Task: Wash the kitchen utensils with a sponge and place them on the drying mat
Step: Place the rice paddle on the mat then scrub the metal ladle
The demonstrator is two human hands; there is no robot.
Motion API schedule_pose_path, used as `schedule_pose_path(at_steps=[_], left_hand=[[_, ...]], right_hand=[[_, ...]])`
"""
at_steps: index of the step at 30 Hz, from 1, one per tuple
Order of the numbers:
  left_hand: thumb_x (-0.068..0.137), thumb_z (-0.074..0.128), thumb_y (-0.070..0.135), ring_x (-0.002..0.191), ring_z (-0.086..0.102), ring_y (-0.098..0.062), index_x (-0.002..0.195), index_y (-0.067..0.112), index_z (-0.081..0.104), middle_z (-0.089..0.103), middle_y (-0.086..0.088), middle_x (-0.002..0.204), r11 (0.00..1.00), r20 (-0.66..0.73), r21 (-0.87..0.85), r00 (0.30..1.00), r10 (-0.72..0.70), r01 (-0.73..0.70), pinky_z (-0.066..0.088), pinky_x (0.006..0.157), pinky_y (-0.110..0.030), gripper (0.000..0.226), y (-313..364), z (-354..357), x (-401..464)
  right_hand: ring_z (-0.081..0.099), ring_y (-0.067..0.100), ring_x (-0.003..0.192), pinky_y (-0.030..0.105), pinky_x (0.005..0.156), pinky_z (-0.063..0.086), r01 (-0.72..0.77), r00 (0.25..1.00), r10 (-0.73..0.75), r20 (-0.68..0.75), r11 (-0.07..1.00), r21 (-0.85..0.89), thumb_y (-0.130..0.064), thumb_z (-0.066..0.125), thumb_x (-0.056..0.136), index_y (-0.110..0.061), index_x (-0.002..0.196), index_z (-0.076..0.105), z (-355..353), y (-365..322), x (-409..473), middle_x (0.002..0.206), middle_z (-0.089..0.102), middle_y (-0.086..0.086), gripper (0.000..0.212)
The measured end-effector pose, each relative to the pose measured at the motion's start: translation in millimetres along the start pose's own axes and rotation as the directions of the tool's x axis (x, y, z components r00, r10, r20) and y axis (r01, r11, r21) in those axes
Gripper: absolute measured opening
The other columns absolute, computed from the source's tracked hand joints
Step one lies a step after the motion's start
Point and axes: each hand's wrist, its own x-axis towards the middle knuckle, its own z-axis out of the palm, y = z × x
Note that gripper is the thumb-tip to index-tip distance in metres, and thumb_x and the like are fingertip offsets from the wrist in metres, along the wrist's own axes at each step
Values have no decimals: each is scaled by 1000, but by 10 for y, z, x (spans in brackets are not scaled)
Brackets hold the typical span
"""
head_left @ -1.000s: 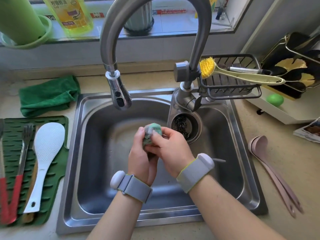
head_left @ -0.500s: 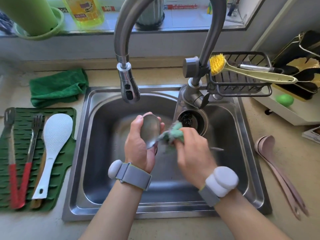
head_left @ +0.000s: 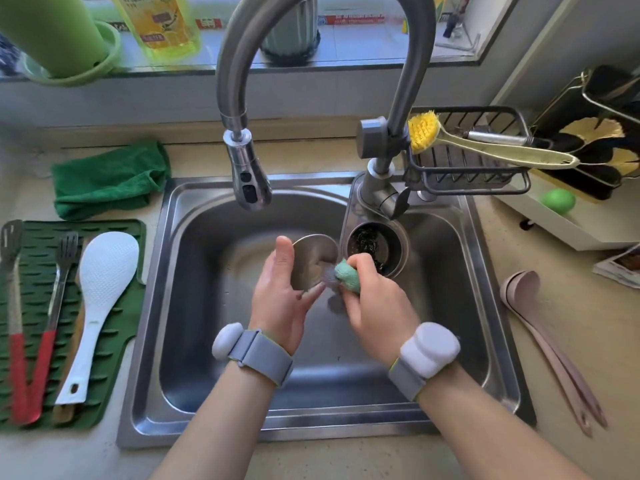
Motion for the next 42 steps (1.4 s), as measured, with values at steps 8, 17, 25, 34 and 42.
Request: schedule_pose_path(at_steps=[8,17,25,34,42], left_hand=[[83,61,32,93,60,-36,101,3,55,55,-23,104,886,-18,-438,984,-179,153,50,89,-42,34,35,109,-33],[88,39,17,91,67,-36,126,23,57,63,-25,122,851,167,-491,979,-116,185,50,93,-45,42,175,161,-164],[98,38,25,125,55,-25,142,11,44,53,-15,140,892,267,-408,960,-88,196,40,110,-37,47,132,230,-227],[98,35,39,133,46,-26,145,8,42,49,-12,144,886,306,-379,940,-152,267,30,115,-40,57,105,189,-291],[99,31,42,130,50,-29,138,3,49,53,-16,139,906,297,-334,942,-159,258,34,112,-41,59,146,184,-316]], right_hand=[[57,17,73,25,65,45,189,966,-165,-198,976,106,-16,59,86,-21,95,51,117,12,-190,86,62,-4,14],[51,6,116,33,100,41,26,996,26,-81,814,581,-23,49,88,-26,119,47,138,-401,-150,125,56,-4,31],[28,6,139,36,116,22,81,986,9,-165,844,530,-36,35,97,-18,126,59,84,-480,133,136,46,-12,42],[25,4,140,35,117,19,80,985,-1,-173,892,446,-42,35,91,-14,134,50,99,-471,70,147,41,-1,53],[37,4,134,28,112,27,26,982,77,-171,845,533,-40,37,94,-19,123,60,-19,-517,134,135,53,-8,43]])
